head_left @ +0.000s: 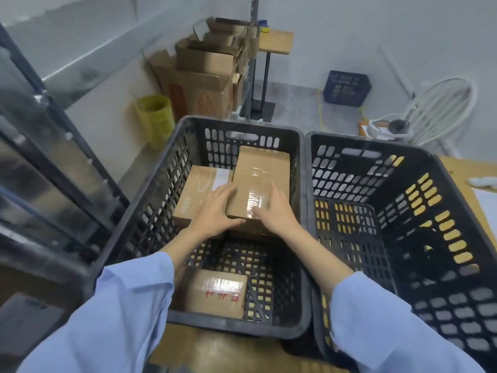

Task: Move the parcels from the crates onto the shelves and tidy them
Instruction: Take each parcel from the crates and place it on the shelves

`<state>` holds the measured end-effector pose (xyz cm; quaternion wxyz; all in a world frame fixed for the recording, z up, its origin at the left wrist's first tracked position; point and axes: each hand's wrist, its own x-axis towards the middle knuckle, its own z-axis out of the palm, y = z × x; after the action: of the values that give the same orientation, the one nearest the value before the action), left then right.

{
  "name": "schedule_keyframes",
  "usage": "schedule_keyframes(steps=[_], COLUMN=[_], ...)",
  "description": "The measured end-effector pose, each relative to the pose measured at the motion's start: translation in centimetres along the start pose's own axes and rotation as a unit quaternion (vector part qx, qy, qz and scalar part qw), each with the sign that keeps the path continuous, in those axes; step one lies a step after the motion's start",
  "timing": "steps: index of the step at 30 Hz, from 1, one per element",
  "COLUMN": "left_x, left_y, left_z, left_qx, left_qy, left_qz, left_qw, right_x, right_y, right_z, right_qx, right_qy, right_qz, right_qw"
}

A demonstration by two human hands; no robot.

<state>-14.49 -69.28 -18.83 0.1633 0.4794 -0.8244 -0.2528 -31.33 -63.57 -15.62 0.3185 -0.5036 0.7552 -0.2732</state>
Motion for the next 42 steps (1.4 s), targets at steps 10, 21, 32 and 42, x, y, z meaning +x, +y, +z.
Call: schedule_keyframes(steps=[10,21,32,42], left_x=[0.6,-0.3,-0.1,-2.4], left_y=[-1.7,-3.6,-2.4,-0.6], left_z=[0.7,-0.3,-2.0,-7.4], left_qx=[-0.061,-0.149,-0.194,-0.185], left_qy=[-0.009,-0.038,-0.023,0.066], left_qz=[0.007,-0.054,-0.086,-0.049], left_qw=[0.998,0.987,0.977,0.979], right_x=[1.3,1.3,0.1,-2.0], right_y=[-0.3,-0.1,-0.4,-2.7], right_z=[0.4,0.7,-0.5,-2.7], right_qx=[-0.049,-0.102,-0.056,0.029], right_qy=[0.012,-0.018,-0.008,0.062], right_qz=[0.000,0.021,-0.040,-0.155], right_qw=[0.999,0.994,0.998,0.986])
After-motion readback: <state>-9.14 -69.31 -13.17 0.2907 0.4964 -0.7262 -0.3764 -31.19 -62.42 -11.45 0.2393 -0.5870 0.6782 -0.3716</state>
